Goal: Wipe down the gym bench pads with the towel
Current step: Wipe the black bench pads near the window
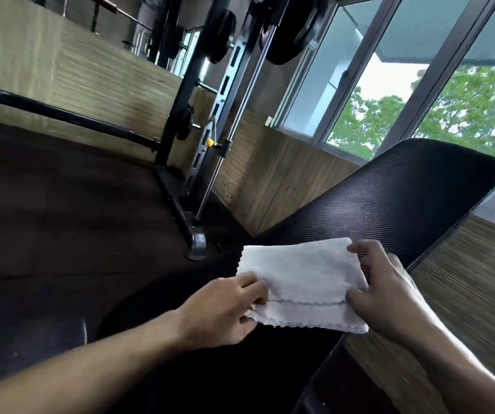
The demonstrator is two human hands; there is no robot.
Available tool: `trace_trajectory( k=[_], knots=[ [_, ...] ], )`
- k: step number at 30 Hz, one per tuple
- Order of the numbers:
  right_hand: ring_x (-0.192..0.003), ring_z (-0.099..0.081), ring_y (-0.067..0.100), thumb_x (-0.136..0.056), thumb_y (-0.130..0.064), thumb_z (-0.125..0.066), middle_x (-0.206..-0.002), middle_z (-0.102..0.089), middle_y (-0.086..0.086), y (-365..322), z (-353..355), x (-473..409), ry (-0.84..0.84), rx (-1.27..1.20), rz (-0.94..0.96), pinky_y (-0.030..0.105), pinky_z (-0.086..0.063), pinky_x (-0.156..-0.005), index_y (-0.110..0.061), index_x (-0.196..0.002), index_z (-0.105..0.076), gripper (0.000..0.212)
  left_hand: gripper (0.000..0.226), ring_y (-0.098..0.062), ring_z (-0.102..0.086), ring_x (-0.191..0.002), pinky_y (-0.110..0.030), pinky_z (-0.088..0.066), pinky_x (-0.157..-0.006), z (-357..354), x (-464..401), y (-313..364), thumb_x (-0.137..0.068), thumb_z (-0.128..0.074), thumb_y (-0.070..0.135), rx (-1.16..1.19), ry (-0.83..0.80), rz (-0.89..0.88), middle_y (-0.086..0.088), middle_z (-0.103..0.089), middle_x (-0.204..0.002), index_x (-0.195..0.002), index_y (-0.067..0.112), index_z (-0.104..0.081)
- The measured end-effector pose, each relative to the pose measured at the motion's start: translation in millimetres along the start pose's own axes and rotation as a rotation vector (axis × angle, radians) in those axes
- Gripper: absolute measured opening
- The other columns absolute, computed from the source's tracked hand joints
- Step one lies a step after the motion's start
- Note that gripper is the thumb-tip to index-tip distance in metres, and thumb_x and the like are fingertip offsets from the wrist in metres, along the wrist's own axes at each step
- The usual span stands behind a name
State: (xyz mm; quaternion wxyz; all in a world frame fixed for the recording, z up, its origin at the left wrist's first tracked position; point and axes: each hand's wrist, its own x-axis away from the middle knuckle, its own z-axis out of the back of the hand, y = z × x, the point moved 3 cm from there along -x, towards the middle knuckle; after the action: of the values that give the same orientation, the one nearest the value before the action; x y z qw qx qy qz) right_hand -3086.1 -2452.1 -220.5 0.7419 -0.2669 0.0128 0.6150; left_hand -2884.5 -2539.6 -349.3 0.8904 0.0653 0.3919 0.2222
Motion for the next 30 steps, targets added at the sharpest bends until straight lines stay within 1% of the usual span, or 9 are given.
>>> trace_trajectory(
  k=[3,5,8,11,14,16,18,24,30],
  knots=[
    [-0.095,-0.058,0.024,-0.085,-0.015,-0.059,-0.139,-0.031,0.005,-18,0,0,-0.004,0.371,-0.007,0.036,-0.049,-0.074,-0.044,-0.138,-0.029,0.067,0.028,-0.016,-0.058,-0.065,-0.031,-0.050,-0.055,12,-4,11,-0.073,-0.050,0.034,-0.076,0.035,-0.025,0.009,-0.056,-0.090,-0.098,0.026,-0.056],
    [-0.117,-0.053,0.033,-0.086,-0.025,-0.061,-0.156,-0.009,0.007,-33,-1,6,0.086,0.685,0.023,0.042,-0.048,-0.082,-0.041,-0.147,-0.020,0.075,0.028,-0.010,-0.056,-0.069,-0.028,-0.050,-0.062,14,0,17,-0.077,-0.053,0.038,-0.055,-0.032,0.007,0.012,-0.055,-0.092,-0.103,0.030,-0.055],
    [-0.146,-0.027,0.033,-0.092,-0.041,-0.052,-0.165,-0.006,0.002,-66,-26,20,0.120,0.579,0.274,0.054,-0.034,-0.112,-0.040,-0.152,-0.024,0.066,0.032,0.001,-0.051,-0.084,-0.023,-0.048,-0.077,22,9,16,-0.086,-0.054,0.048,0.115,0.006,0.106,0.018,-0.054,-0.101,-0.112,0.031,-0.058],
    [-0.154,0.013,0.039,-0.101,-0.064,-0.021,-0.169,0.011,-0.001,-55,-73,11,-0.091,0.668,0.198,0.074,-0.006,-0.113,-0.045,-0.156,-0.013,0.059,0.049,-0.005,-0.054,-0.109,-0.032,-0.049,-0.091,28,21,-8,-0.091,-0.036,0.051,0.025,0.194,0.271,0.014,-0.058,-0.121,-0.125,0.026,-0.059],
    [-0.146,0.035,0.042,-0.093,-0.079,-0.007,-0.167,0.025,-0.002,-25,-91,-5,-0.089,0.740,0.087,0.083,0.013,-0.104,-0.049,-0.157,0.002,0.072,0.082,-0.024,-0.024,-0.146,-0.042,-0.027,-0.118,15,36,-35,-0.083,-0.011,0.071,-0.162,-0.120,0.536,0.002,-0.022,-0.161,-0.155,0.033,-0.020],
    [-0.145,0.037,0.042,-0.089,-0.084,-0.009,-0.167,0.025,-0.003,-18,-93,-12,-0.105,0.744,0.098,0.083,0.016,-0.102,-0.052,-0.156,0.004,0.076,0.081,-0.032,-0.001,-0.152,-0.051,-0.013,-0.121,2,48,-52,-0.086,-0.019,0.079,-0.132,-0.328,0.681,0.003,0.008,-0.166,-0.155,0.042,0.003],
    [-0.145,0.036,0.045,-0.089,-0.085,-0.015,-0.168,0.024,-0.001,-21,-95,-18,-0.136,0.761,0.126,0.082,0.018,-0.100,-0.054,-0.156,0.003,0.076,0.084,-0.033,0.007,-0.152,-0.056,-0.012,-0.120,-5,62,-65,-0.087,-0.030,0.080,-0.004,-0.399,0.815,0.006,0.020,-0.164,-0.153,0.047,0.010],
    [-0.147,0.031,0.046,-0.089,-0.083,-0.013,-0.169,0.018,0.000,-31,-104,-19,-0.185,0.845,0.249,0.080,0.013,-0.105,-0.055,-0.154,0.004,0.073,0.099,-0.029,0.016,-0.150,-0.052,-0.012,-0.120,-7,81,-79,-0.080,-0.043,0.083,0.075,-0.471,0.790,0.013,0.029,-0.159,-0.149,0.050,0.019],
    [-0.149,0.028,0.045,-0.085,-0.084,-0.007,-0.169,0.018,-0.001,-26,-106,-7,-0.160,0.898,0.258,0.081,0.007,-0.107,-0.056,-0.153,0.007,0.075,0.104,-0.024,0.013,-0.151,-0.049,-0.015,-0.122,-7,97,-88,-0.073,-0.050,0.086,0.063,-0.427,0.738,0.014,0.026,-0.161,-0.149,0.053,0.013]
  ],
)
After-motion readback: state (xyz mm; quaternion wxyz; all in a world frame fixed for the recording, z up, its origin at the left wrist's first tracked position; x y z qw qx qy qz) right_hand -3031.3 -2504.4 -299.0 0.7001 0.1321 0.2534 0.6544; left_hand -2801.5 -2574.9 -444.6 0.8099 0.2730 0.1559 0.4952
